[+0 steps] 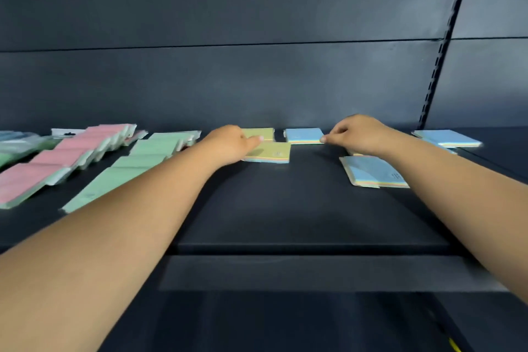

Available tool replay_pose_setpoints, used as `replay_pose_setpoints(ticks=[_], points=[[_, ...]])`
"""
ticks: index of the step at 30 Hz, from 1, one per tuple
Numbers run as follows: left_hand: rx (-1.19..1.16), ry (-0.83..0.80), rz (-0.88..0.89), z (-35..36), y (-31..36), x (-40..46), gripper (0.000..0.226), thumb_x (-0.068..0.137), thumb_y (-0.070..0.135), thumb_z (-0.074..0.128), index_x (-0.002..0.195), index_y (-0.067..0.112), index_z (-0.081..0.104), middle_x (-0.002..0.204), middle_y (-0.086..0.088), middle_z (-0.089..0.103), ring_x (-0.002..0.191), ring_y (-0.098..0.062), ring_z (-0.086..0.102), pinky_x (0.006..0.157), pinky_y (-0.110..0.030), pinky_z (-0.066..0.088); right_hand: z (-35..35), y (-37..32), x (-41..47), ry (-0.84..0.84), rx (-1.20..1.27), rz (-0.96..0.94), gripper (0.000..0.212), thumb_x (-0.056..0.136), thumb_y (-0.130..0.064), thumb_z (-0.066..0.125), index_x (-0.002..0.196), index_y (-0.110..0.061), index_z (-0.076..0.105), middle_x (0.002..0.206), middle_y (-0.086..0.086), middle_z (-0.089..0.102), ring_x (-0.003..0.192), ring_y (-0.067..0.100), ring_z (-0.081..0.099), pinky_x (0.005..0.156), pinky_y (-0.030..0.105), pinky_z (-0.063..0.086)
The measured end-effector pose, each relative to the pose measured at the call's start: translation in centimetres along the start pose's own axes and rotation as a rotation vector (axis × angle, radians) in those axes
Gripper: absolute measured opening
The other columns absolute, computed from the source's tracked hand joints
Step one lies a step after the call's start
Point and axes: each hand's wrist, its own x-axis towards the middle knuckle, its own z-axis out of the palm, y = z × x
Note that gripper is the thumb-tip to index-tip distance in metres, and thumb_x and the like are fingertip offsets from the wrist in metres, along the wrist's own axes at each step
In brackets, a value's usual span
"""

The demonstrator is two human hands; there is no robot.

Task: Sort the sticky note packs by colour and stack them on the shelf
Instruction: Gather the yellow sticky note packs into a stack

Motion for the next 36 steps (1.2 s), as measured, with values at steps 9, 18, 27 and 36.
replay_pose_setpoints(ticks=[9,18,27,36], points=[[0.147,-0.158,-0.189,2.9,3.0,3.3,0.09,0.084,0.072,0.03,0.146,0.007,0.024,0.15,-0.013,0.021,0.137,-0.03,0.02,0.109,-0.039,0.024,-3.1,5.4,3.3,-0.025,-0.05,0.267,0.063,0.091,-0.05,0.047,0.136,-0.006,0.044,0.143,0.013,0.042,0.129,0.031,0.041,0.1,0.032,0.033],[-0.167,-0.122,-0.189,2.1,0.7,4.5,0.077,0.063,0.057,0.073,0.112,0.005,0.045,0.101,-0.007,0.062,0.081,-0.018,0.059,0.073,-0.027,0.047,-0.9,5.2,3.0,-0.206,-0.365,0.33,0.086,0.084,-0.072,0.029,0.143,-0.01,0.033,0.153,0.011,0.025,0.139,0.03,0.026,0.11,0.034,0.023],[-0.628,0.117,-0.246,2.4,-0.2,5.9,0.049,0.076,0.027,0.074,0.118,0.008,0.058,0.119,-0.007,0.062,0.107,-0.024,0.059,0.087,-0.031,0.046,-0.5,5.4,3.2,-0.155,-0.135,0.337,0.091,0.076,-0.069,0.052,0.143,-0.01,0.031,0.147,0.01,0.034,0.132,0.029,0.036,0.103,0.034,0.032],[-0.494,0.187,-0.287,3.7,0.8,8.3,0.068,0.082,0.037,0.066,0.134,0.007,0.035,0.132,-0.005,0.049,0.119,-0.028,0.049,0.098,-0.035,0.042,-0.7,5.2,4.3,0.139,0.446,0.192,0.07,0.078,-0.028,0.073,0.132,-0.018,0.028,0.113,0.003,0.047,0.099,0.021,0.046,0.082,0.032,0.038]])
